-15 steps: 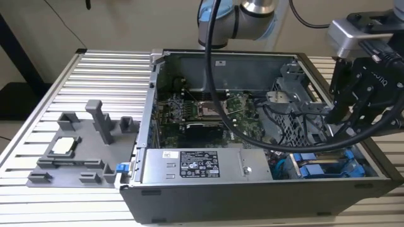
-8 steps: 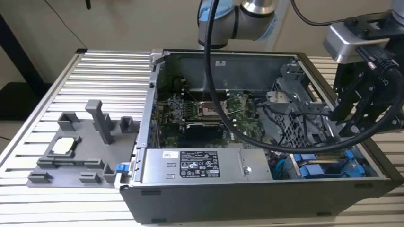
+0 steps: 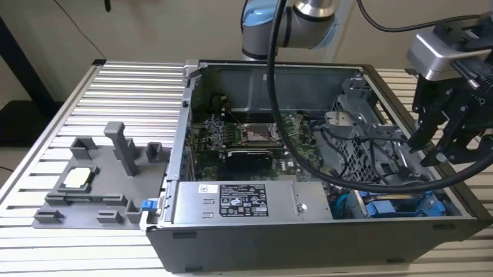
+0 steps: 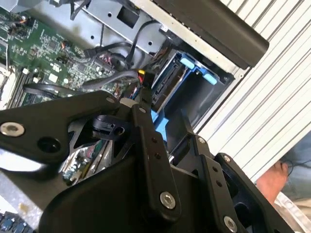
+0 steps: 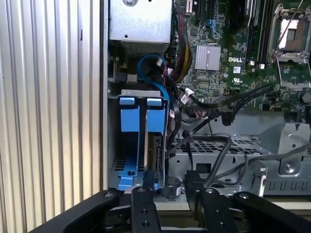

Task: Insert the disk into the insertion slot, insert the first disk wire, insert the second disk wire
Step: 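Insert the disk into the insertion slot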

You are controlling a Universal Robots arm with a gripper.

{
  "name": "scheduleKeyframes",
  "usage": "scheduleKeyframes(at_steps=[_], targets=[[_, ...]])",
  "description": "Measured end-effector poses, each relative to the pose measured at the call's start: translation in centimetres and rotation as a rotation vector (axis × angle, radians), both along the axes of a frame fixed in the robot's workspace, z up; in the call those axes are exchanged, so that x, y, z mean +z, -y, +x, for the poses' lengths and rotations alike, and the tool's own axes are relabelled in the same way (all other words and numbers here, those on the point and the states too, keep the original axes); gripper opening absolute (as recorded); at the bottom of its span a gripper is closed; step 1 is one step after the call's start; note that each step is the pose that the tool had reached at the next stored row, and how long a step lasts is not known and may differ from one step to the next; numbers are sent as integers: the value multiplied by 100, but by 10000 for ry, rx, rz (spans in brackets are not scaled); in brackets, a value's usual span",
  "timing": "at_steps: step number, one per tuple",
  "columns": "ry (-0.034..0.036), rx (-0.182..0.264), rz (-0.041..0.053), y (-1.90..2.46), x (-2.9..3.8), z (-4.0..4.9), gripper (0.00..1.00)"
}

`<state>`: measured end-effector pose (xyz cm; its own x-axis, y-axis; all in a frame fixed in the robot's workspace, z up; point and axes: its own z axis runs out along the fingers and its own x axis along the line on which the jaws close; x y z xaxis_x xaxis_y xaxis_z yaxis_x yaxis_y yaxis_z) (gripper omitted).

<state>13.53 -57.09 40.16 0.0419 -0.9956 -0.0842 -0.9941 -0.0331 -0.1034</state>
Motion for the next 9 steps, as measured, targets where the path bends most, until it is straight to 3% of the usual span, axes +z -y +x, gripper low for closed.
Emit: scheduleKeyframes(at_steps=[5, 9], targets=[[67, 49, 284, 0, -15, 21, 40], [90, 197, 300, 1, -36, 48, 40]])
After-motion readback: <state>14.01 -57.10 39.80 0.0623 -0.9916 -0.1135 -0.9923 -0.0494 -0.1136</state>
